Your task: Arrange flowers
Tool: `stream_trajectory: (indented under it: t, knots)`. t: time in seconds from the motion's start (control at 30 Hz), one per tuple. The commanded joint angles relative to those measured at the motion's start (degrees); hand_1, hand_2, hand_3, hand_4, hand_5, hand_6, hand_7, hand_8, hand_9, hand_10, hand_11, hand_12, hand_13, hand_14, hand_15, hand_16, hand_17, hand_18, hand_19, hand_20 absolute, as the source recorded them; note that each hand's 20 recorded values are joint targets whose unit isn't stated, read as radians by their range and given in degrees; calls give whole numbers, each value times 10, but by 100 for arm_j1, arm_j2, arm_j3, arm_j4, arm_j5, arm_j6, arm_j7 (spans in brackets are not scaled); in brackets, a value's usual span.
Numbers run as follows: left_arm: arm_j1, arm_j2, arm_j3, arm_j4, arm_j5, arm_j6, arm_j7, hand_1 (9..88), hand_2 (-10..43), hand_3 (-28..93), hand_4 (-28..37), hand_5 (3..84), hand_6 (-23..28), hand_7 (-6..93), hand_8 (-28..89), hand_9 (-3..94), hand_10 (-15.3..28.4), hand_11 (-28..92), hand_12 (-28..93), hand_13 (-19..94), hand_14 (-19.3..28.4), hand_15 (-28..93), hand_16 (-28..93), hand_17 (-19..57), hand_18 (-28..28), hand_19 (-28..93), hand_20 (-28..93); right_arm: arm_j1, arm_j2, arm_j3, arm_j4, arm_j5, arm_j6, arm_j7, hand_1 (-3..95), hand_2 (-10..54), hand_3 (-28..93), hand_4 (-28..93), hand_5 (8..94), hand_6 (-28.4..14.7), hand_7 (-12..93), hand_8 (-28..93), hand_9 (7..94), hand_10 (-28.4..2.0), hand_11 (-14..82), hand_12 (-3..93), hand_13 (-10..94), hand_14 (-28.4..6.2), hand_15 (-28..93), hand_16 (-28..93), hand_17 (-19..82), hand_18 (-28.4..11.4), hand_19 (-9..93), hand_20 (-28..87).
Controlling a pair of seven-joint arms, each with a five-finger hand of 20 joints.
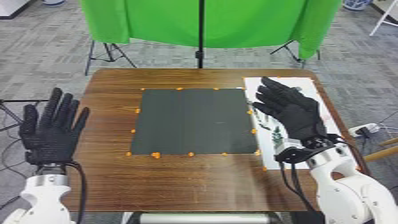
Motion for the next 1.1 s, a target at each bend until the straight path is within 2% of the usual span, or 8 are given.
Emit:
stream_trajectory:
  t: [0.03,0.2,0.27,0.37,0.5,0.6,0.8,1.1]
  knots:
    - [-179,124,3,75,24,-100,-83,187,158,702,-283,344,66,23,-88,250,95,66,21,128,56,58,-79,-91,93,200,99,-33,109,22,10,13,126,-69,105,39,837,-269,419,-38,92,-125,351,-156,29,74,244,-147,61,85,110,-132,169,99]
    - [-22,46,-78,13,-26,-69,-65,188,154,710,-283,352,68,24,-86,261,99,70,23,140,63,65,-75,-89,97,210,99,-5,128,39,-27,-25,55,83,103,34,838,-268,417,-45,93,-121,349,-155,31,76,245,-151,60,91,107,-139,178,104]
    - [59,20,-77,-27,-141,-6,-5,189,152,715,-283,355,68,24,-86,269,103,70,25,146,67,71,-73,-89,100,215,99,-12,167,97,-89,-221,-17,277,107,31,835,-269,426,-57,96,-120,366,-177,35,78,263,-167,65,94,113,-154,189,108]
    - [149,3,-76,-47,-337,-103,-5,196,150,721,-283,363,71,28,-84,288,109,80,30,169,79,85,-68,-86,106,227,100,-162,319,24,-292,-1556,367,263,130,4,828,-271,447,-76,94,-121,389,-197,43,78,315,-189,83,100,126,-181,247,124]
    - [331,-42,-124,-132,-461,4,72,202,148,727,-283,376,76,30,-83,308,116,87,35,199,96,105,-61,-81,114,242,102,-285,506,-125,-478,-3395,727,466,179,-71,829,-273,505,-88,111,-126,466,-189,81,93,404,-178,127,136,152,-205,387,163]
    - [381,-45,-173,-165,-743,24,185,207,144,735,-283,386,79,33,-80,323,122,94,43,220,114,130,-53,-80,117,250,103,-356,591,-190,-568,-4256,663,644,211,-85,811,-273,585,-77,155,-132,573,-188,146,130,527,-164,227,161,214,-214,504,183]
    - [409,-48,-180,-190,-761,37,188,216,144,739,-283,397,81,39,-78,340,126,107,55,238,125,157,-50,-78,119,259,104,-642,841,-351,-826,-6594,839,1217,213,-95,764,-274,631,-52,330,-158,644,-186,339,208,615,-148,447,170,274,-227,689,213]
    - [476,-97,-164,-214,-814,78,179,220,143,740,-283,405,83,46,-78,351,127,110,64,247,128,175,-53,-77,120,265,104,-605,1317,-844,-631,-8789,681,1975,198,-95,738,-267,625,-49,445,-167,645,-191,426,241,623,-151,558,186,279,-241,787,222]
